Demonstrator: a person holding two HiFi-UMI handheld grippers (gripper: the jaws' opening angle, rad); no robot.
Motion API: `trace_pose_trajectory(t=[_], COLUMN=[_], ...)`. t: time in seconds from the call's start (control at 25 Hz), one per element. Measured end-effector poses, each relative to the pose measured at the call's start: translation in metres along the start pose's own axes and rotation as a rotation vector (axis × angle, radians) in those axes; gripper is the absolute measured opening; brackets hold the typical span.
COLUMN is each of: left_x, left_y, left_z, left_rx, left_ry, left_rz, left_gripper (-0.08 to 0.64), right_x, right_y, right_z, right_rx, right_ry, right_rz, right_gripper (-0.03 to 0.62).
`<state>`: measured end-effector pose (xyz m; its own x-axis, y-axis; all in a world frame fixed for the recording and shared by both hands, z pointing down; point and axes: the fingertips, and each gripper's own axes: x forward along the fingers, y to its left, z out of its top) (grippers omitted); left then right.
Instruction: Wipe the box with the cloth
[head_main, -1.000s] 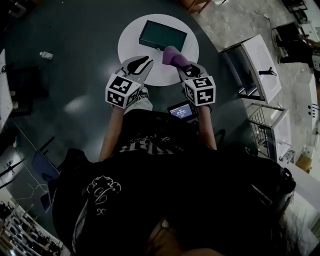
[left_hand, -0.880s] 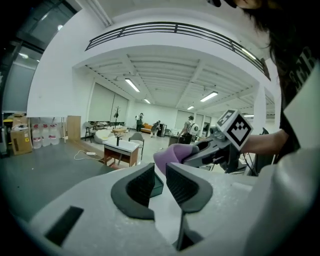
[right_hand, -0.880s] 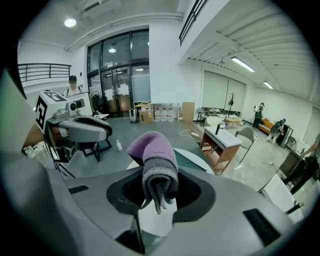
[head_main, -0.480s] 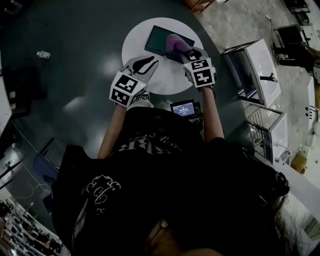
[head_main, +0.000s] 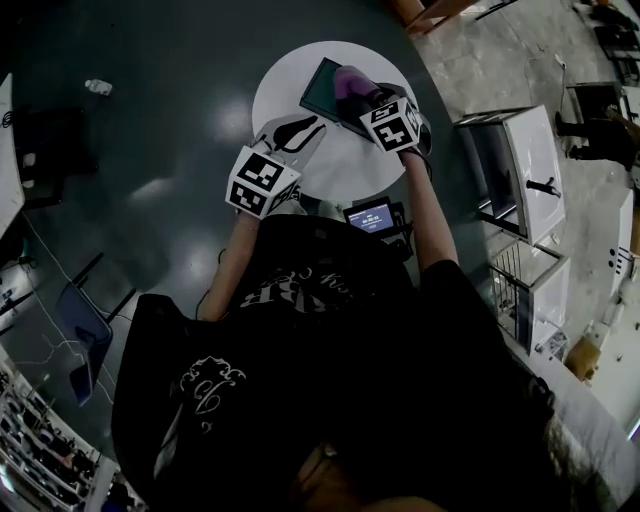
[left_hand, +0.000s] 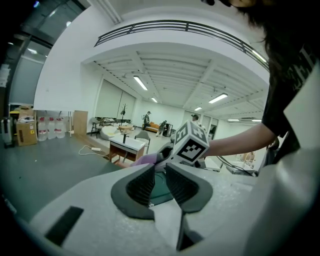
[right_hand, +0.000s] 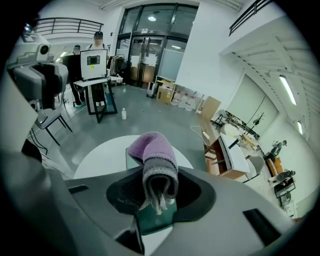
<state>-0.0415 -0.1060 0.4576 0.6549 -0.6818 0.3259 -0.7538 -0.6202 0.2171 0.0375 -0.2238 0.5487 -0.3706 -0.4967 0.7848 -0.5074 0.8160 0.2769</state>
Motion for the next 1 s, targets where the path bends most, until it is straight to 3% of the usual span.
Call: trace_pose_trajectory(t=[0.28,0.52,0.76,1.0], left_x=[-0.001,-0.006,-0.001,0.024], left_y=[0.008,0.010,0.005,-0.009], left_z=[-0.005,-0.017,-0.018,-0.009], left_rx=[-0.049,-0.078,-0.069,-0.046], left_ry=[0.024,0.048,0.063,0.068], left_rz=[0.102,0.162,0.160,0.102], left_gripper=[0.080,0.080,0.080,0.080], right_x=[0.064,0.090,0.075,0.050], right_y=[-0.009,-0.009,-0.015,-0.031], right_z=[0.015,0.005,-0.021,-0.065], right_rx=[-0.086,-0.212,-0.198,-0.173], right_ry=[0.021,0.088,0.116,0.166], right_rz=[0.066,0.105,0.133,0.122], right_gripper=[0.117,0.117,0.117,0.117])
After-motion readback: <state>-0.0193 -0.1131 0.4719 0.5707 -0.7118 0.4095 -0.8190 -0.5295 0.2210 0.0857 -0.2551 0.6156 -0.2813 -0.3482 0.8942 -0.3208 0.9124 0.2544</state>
